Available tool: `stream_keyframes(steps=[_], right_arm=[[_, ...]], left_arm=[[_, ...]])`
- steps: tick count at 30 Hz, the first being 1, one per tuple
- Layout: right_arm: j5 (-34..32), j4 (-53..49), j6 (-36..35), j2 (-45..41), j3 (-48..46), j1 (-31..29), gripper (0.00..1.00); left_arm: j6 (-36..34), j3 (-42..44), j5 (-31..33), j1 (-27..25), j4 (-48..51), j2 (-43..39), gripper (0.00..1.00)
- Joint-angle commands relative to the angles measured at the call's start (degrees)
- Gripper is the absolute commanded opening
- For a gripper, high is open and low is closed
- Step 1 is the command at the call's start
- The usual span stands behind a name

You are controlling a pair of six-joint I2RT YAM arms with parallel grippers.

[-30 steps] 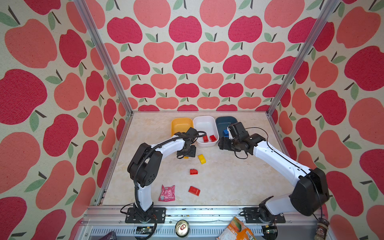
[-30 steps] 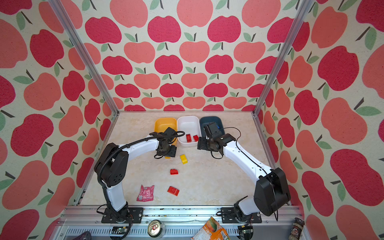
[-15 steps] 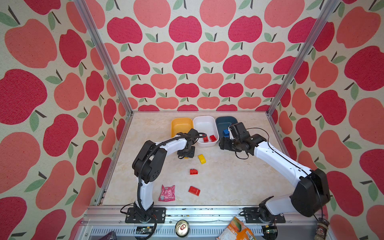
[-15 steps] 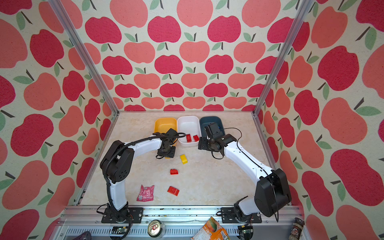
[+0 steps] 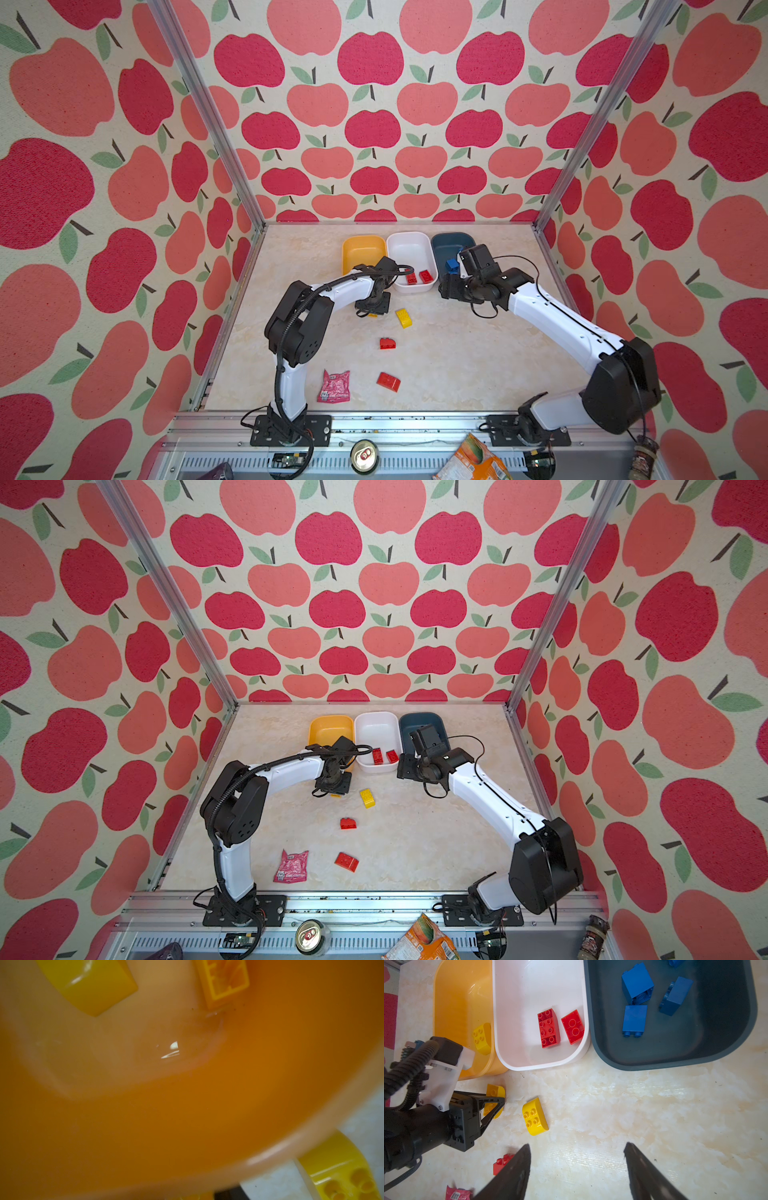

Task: Sort the legos into containers by color
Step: 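Lower the left gripper onto the flat yellow 2x4 brick and grasp it, then carry the yellow 2x4 brick over the yellow bin with the left gripper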

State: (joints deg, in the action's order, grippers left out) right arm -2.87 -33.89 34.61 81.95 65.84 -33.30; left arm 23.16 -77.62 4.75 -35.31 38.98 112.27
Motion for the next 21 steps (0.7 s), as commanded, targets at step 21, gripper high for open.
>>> stream_keyframes(steps=[21], right_arm=[[-0.13,-0.30,0.93,-3.60,-0.37,0.48,0.74]], left_arm=[[-4.84,-3.86,5.02,-3.22,4.54,-13.27,0.22]])
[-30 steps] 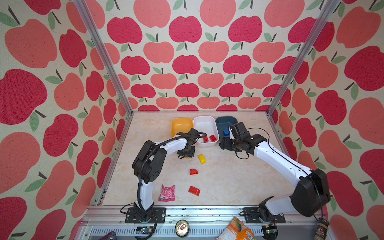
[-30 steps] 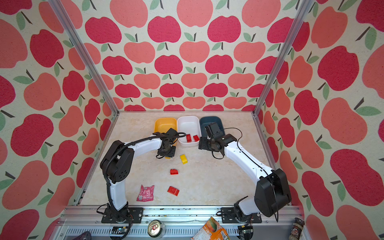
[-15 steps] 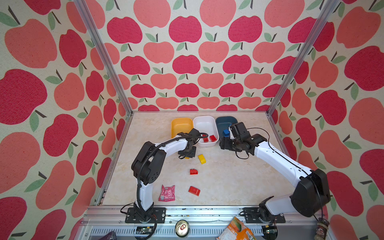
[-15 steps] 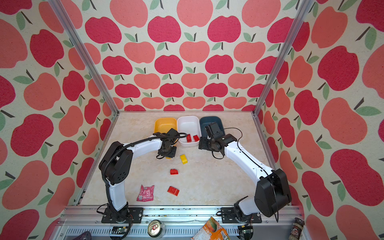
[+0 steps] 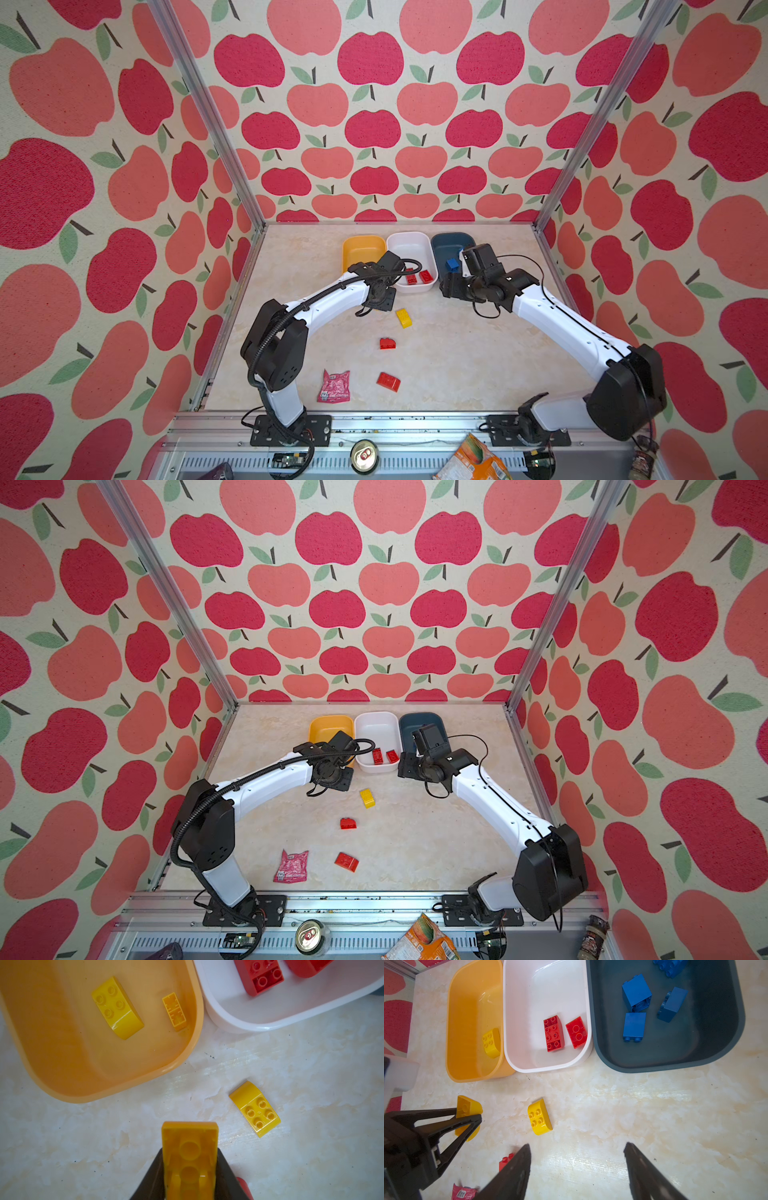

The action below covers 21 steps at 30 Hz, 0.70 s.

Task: Sort the legos into containers by color
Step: 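Carry the yellow 2x4 brick over the yellow bin with the left gripper, then open the left gripper into the yellow bin while the right gripper approaches the curved brick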

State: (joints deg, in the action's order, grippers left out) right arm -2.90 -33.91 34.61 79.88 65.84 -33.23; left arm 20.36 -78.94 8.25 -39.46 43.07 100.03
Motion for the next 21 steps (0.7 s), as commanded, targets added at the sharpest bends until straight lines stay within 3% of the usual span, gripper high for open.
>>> stream_keyframes(steps=[1,12,21], right_arm=[[-0.09,-0.30,1.03,-1.64,-0.37,0.36,0.74],[0.13,-0.40,1.59,-2.36,-0.80,0.35,0.74],[0.17,-0.56,1.78,-2.70,-1.15,0.36,0.74]], left_arm=[[-2.39,-3.27,1.26,1.47,0.16,-0.85,0.22],[-5.95,-11.73,-3.40,9.14,-4.71,7.23,0.22],[-5.95,-17.81,-7.10,12.26,-6.04,15.45,0.22]])
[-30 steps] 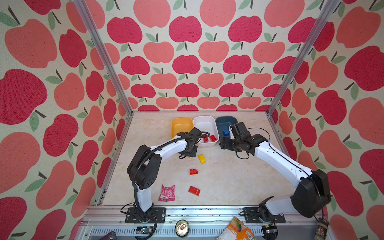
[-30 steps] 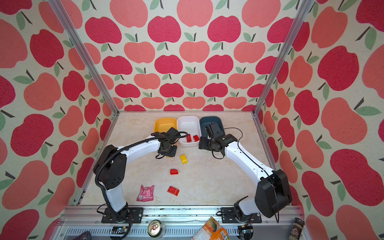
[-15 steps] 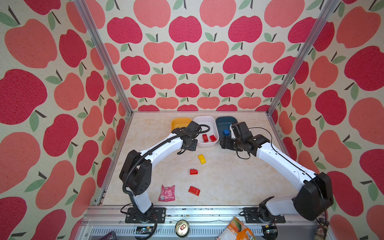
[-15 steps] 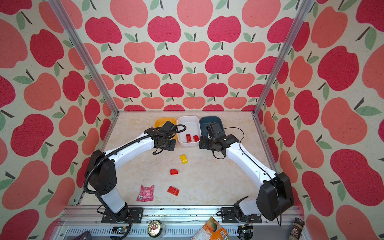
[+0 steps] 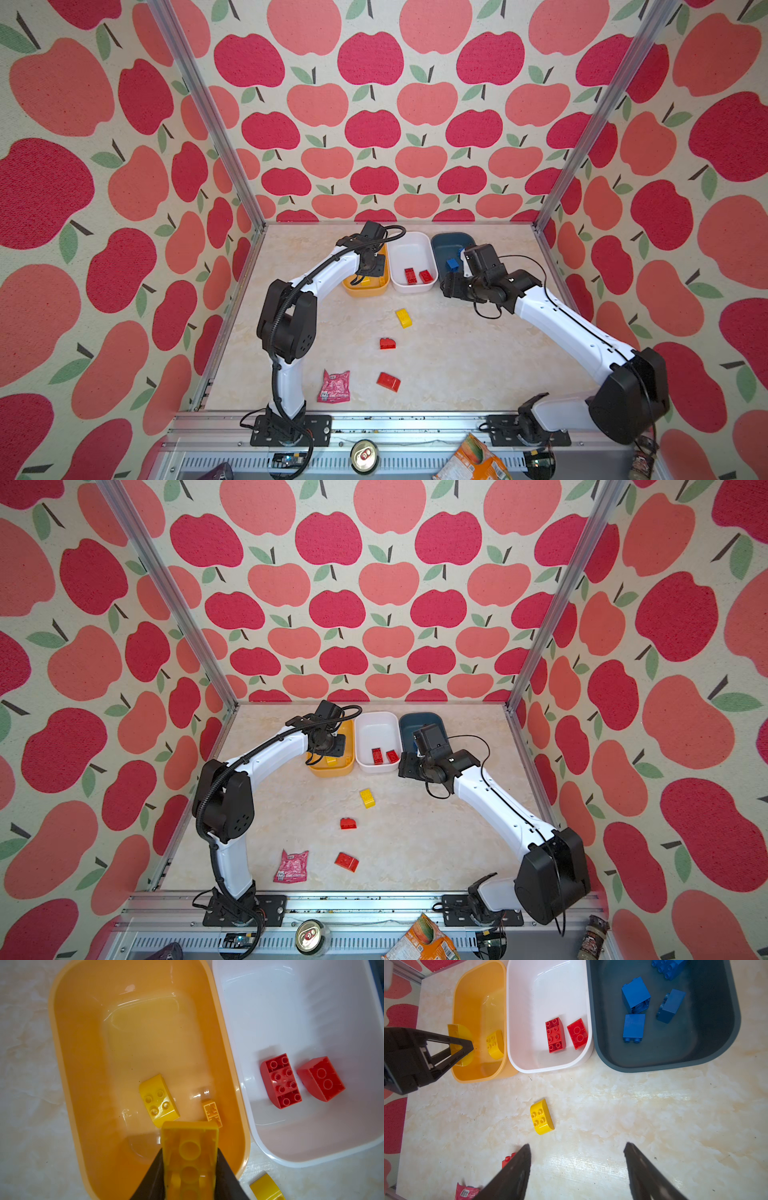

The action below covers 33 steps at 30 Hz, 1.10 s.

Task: Sort the legos into containers by color
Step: 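Open the left gripper into the yellow bin while the right gripper approaches the curved brick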

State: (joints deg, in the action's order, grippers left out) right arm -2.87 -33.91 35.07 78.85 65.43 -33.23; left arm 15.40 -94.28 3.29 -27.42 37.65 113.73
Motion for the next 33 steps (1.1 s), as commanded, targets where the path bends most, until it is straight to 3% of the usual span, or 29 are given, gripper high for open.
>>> stream_keyframes(steps=[1,5,14,28,33], right_arm=[[0.07,-0.59,1.31,-1.64,-0.86,0.34,0.74],[0.28,-0.47,1.48,-1.71,-1.26,0.39,0.74],[0.76,-0.06,1.66,-1.25,-1.47,0.35,0.74],[1.12,0.18,1.46,-0.69,-1.55,-0.03,0.74],[1.03,0.10,1.08,0.05,-1.36,-0.61,0.74]], left_arm=[[-1.07,-2.57,-2.30,0.22,-0.96,2.13,0.22],[-1.03,-3.26,-2.62,0.60,-1.18,3.63,0.27],[-0.46,-2.27,-3.27,1.01,-2.20,3.36,0.49],[0.32,-1.61,-3.73,1.05,-3.18,1.81,0.55],[0.92,-0.03,-4.14,1.27,-4.06,-0.09,0.62]])
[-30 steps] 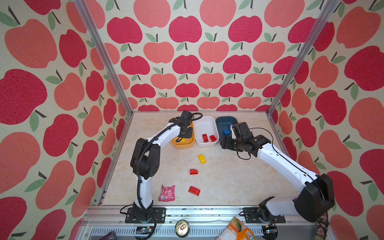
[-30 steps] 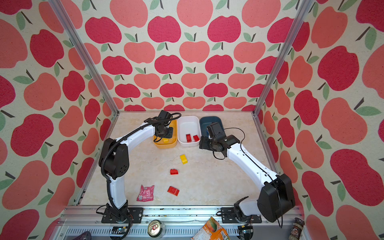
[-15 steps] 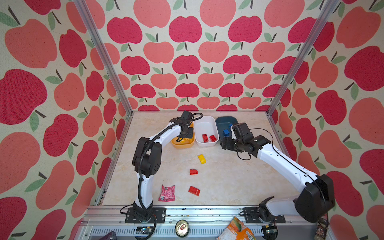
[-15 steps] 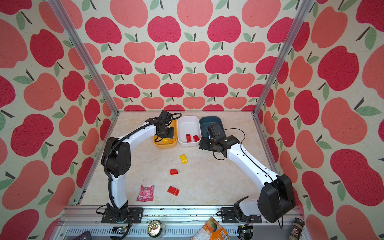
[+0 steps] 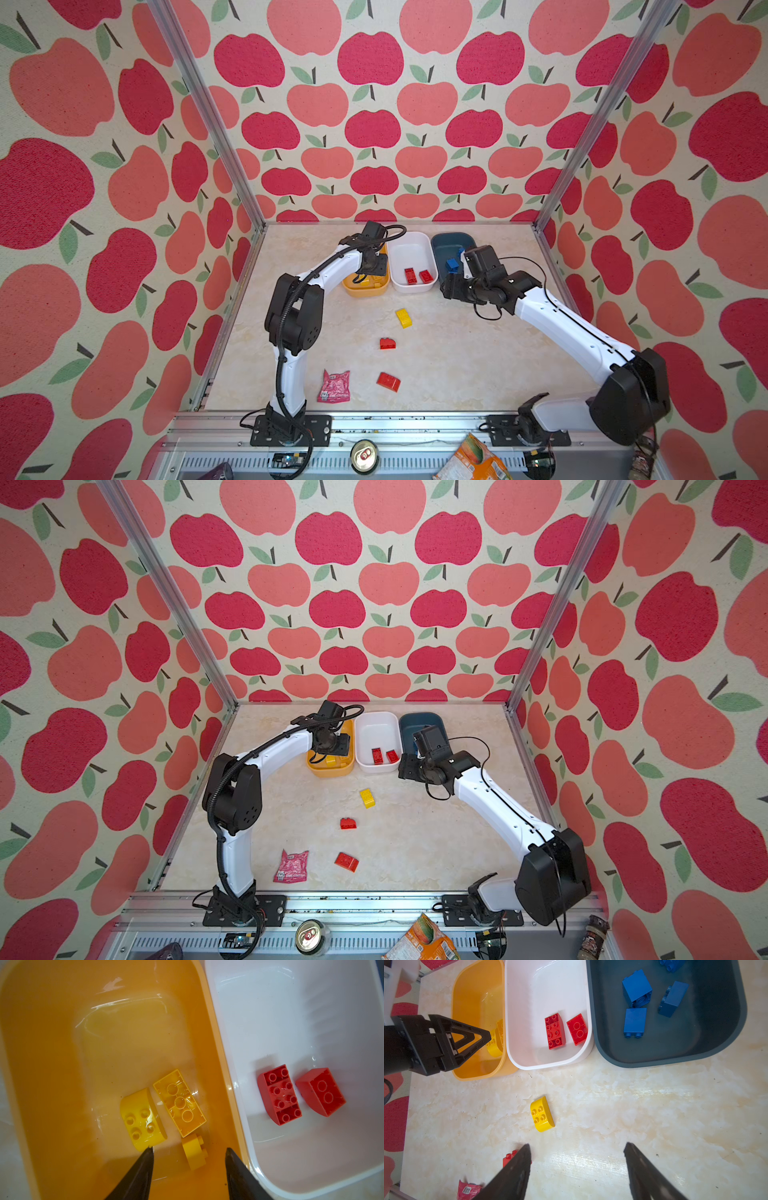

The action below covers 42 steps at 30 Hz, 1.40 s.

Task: Sort the legos into containers by color
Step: 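Open the left gripper into the yellow bin while the right gripper approaches the curved brick, then lower the right gripper and close it on the curved yellow brick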

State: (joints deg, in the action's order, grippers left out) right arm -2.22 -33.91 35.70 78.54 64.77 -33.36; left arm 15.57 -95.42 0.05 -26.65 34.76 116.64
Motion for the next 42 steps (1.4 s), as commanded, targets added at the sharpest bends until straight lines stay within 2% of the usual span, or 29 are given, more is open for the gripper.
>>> stream_keyframes(steps=[1,10,21,33,42], right_arm=[[0.29,0.13,0.34,0.54,-0.70,-0.68,0.74],[0.20,0.69,-1.41,4.23,0.14,-4.56,0.74],[0.63,0.79,-4.79,13.75,4.60,-11.21,0.76],[-0.06,-2.21,-10.79,28.60,14.83,-16.09,0.75],[-1.30,-4.27,-13.11,35.77,19.22,-17.21,0.73]], left_arm=[[0.96,1.59,-1.14,0.59,-1.48,-3.50,0.64],[4.74,12.76,-4.96,2.06,-7.23,-13.05,0.75],[8.49,27.40,-7.74,4.85,-11.91,-26.21,0.83],[10.24,34.08,-9.59,8.15,-13.07,-32.23,0.89],[10.74,36.09,-10.50,9.32,-13.74,-33.74,0.90]])
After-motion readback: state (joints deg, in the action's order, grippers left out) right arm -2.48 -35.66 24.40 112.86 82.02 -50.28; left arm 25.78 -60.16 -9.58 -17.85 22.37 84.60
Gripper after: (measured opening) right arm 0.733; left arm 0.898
